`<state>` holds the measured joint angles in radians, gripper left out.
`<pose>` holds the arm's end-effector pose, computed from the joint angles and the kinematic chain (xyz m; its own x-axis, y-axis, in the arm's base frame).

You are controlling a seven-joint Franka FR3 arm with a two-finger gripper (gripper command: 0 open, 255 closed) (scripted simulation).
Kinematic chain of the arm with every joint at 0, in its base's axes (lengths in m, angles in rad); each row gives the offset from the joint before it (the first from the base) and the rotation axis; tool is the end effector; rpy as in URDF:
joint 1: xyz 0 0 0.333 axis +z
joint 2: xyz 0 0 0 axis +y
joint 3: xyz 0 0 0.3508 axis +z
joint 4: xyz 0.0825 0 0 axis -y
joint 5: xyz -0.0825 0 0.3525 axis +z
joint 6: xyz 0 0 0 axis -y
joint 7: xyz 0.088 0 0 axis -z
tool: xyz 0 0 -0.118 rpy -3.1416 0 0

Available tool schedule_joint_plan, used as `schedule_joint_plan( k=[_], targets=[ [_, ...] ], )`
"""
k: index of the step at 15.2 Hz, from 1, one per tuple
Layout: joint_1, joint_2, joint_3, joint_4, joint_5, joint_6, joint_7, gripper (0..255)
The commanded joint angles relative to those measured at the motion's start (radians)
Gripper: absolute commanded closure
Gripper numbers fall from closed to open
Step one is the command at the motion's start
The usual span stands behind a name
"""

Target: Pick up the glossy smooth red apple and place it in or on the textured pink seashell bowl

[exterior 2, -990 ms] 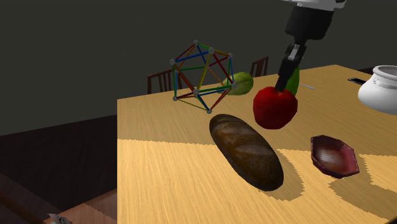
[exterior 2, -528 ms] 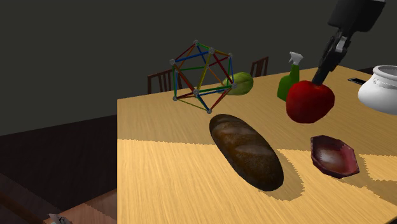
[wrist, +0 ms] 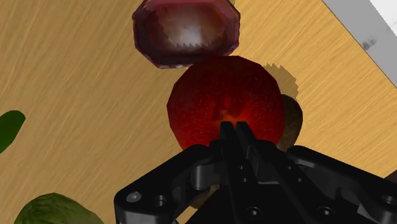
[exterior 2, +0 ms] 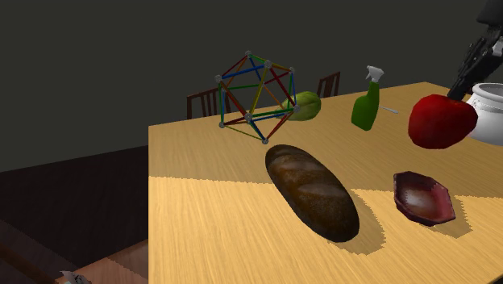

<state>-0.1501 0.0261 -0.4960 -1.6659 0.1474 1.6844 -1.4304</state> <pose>0.4410 -0.3085 0.6048 0.7146 0.6871 0.1315 0.6952 -0.7184 -0.0241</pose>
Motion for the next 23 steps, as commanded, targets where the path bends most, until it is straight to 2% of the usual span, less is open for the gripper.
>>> schedule_joint_plan(
  k=[1,3,23],
  targets=[
    [-0.032,0.061,-0.028,0.080,0.030,-0.035,-0.059,255],
    [-0.071,0.120,-0.052,0.157,0.061,-0.071,-0.115,255],
    [-0.058,0.116,-0.041,-0.116,0.068,0.197,-0.149,255]
  ],
)
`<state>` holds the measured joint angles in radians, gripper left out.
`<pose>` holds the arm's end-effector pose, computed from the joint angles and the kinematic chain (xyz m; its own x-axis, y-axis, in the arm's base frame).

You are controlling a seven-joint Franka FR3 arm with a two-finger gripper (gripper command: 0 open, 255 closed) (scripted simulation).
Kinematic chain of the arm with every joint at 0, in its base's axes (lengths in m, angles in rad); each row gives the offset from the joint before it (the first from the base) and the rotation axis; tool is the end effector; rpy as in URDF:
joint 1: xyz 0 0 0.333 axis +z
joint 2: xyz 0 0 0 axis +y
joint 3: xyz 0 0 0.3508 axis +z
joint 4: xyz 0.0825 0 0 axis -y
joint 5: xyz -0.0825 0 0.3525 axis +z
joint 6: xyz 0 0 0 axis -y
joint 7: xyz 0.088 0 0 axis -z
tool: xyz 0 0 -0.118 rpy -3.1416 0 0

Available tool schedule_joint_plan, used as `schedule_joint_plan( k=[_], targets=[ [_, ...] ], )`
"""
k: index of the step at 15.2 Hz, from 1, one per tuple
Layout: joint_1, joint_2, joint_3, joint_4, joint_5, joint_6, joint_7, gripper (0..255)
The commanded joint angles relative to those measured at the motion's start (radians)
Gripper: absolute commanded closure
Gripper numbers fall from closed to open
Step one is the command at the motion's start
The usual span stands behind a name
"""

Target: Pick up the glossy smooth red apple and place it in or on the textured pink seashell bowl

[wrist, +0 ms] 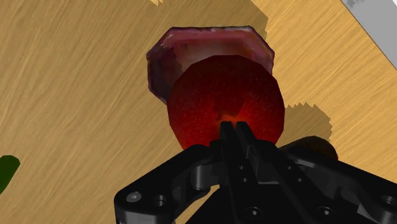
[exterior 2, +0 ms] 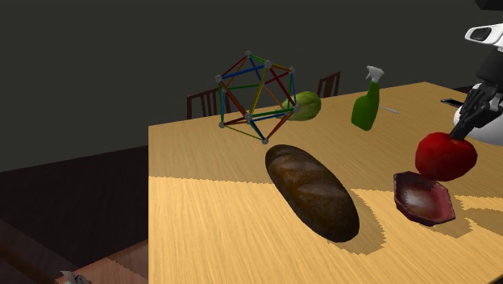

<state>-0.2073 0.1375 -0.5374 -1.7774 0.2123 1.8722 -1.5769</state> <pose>0.4415 -0.3612 0.5173 0.7128 0.6891 0.1308 0.6972 -0.7165 -0.0246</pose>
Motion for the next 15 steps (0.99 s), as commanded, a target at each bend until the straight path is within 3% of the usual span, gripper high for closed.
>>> schedule_joint_plan(
  k=[1,6,14,15],
  targets=[
    [-0.001,0.007,0.001,-0.015,0.005,0.021,-0.006,255],
    [-0.002,0.025,0.004,-0.069,0.021,0.089,-0.022,255],
    [-0.002,0.025,0.004,-0.069,0.021,0.089,-0.022,255],
    [-0.002,0.025,0.004,-0.069,0.021,0.089,-0.022,0]
  ],
)
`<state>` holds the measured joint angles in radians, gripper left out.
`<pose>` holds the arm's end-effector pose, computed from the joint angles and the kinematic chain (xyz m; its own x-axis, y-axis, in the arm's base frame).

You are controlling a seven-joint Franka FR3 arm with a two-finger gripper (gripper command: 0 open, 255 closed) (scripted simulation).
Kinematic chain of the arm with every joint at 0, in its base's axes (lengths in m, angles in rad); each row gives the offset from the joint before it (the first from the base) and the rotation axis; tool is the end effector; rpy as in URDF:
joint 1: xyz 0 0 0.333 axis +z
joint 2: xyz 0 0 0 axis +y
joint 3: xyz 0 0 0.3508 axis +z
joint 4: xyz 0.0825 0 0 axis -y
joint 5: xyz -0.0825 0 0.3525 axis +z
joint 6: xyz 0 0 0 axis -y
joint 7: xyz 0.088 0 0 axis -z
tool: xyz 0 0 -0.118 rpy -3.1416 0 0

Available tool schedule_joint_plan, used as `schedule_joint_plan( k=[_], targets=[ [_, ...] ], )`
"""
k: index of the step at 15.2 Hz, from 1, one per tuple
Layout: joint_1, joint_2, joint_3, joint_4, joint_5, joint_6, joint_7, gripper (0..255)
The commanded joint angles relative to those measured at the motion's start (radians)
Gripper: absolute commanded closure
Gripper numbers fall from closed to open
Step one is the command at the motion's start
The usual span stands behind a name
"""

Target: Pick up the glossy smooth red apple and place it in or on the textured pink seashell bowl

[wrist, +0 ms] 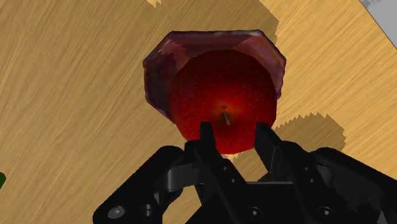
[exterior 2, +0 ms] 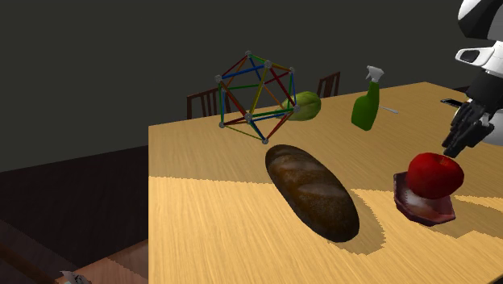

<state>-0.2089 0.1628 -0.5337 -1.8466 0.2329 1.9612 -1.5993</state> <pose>0.4439 -0.3625 0.4814 0.7128 0.6891 0.1309 0.6971 -0.7165 -0.0242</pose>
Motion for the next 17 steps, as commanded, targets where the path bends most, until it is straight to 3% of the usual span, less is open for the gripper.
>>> schedule_joint_plan(
  k=[1,5,9,17],
  targets=[
    [0.000,0.000,0.000,0.000,0.000,0.000,0.000,0],
    [0.000,0.000,0.000,0.000,0.000,0.000,0.000,0],
    [-0.007,-0.024,-0.009,0.099,-0.021,-0.119,0.015,0],
    [-0.007,-0.024,-0.009,0.099,-0.021,-0.119,0.015,0]
  ],
)
